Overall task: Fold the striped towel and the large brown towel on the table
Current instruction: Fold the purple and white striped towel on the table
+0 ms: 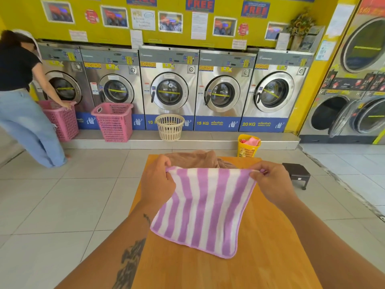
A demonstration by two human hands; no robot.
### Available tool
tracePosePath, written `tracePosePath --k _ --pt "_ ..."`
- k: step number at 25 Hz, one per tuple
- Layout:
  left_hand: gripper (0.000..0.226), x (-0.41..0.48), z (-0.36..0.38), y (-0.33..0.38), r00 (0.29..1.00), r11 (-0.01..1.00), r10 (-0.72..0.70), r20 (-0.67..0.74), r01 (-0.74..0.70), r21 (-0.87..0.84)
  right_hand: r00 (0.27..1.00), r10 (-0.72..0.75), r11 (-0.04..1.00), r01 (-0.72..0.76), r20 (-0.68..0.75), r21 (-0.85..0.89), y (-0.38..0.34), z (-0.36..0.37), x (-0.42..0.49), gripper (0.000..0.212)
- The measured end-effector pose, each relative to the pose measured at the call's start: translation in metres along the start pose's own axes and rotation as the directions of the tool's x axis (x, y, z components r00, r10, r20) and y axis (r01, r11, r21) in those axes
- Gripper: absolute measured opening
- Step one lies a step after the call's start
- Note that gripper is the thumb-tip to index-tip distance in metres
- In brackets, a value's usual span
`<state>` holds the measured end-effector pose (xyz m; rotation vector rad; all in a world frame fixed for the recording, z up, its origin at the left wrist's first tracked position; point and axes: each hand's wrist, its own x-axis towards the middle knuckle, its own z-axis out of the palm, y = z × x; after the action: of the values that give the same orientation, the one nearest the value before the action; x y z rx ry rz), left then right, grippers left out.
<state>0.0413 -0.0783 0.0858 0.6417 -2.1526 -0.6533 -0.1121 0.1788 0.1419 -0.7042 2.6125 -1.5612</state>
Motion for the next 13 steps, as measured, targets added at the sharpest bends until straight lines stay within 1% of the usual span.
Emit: tracePosePath --k 2,3,4,5,6,8,10,13 --pt "0.034 -0.01 0.0 -0.008 0.996 0.995 0.03 0.078 -0.038 0.093 0.998 0.039 0.999 -0.039 -0.039 0.001 0.004 0.003 -0.005 0.019" --pt "0.031 -0.015 0.001 -0.013 0.991 0.988 0.028 0.129 -0.047 0.149 0.998 0.043 0.999 -0.043 -0.055 -0.001 0.007 0.005 -0.006 0.021" --pt "0.023 -0.017 0.001 -0.018 0.986 0.98 0.017 0.165 -0.049 0.193 0.997 0.046 0.999 -0.046 -0.064 0.005 0.008 0.006 -0.007 0.022" --pt "0.012 -0.017 -0.001 -0.02 0.986 0.975 0.006 0.169 -0.043 0.218 0.996 0.047 0.999 -0.046 -0.081 0.025 0.009 0.006 -0.007 0.022" --pt "0.002 -0.013 -0.005 -0.021 0.987 0.975 -0.003 0.158 -0.032 0.22 0.993 0.046 0.998 -0.04 -0.113 0.057 0.008 0.005 -0.005 0.021" --pt "0.012 0.006 -0.013 -0.014 0.996 0.977 0.031 0.087 -0.049 0.206 0.978 0.017 0.992 0.009 -0.206 0.124 0.0 -0.002 0.007 0.019" --pt "0.012 0.036 -0.025 0.002 0.995 0.979 0.104 -0.002 -0.102 0.178 0.96 -0.023 0.985 0.069 -0.278 0.156 -0.016 -0.013 0.024 0.016" --pt "0.011 0.07 -0.042 0.032 0.985 0.988 0.138 -0.102 -0.13 0.081 0.954 -0.09 0.982 0.133 -0.286 0.137 -0.045 -0.029 0.045 0.013"
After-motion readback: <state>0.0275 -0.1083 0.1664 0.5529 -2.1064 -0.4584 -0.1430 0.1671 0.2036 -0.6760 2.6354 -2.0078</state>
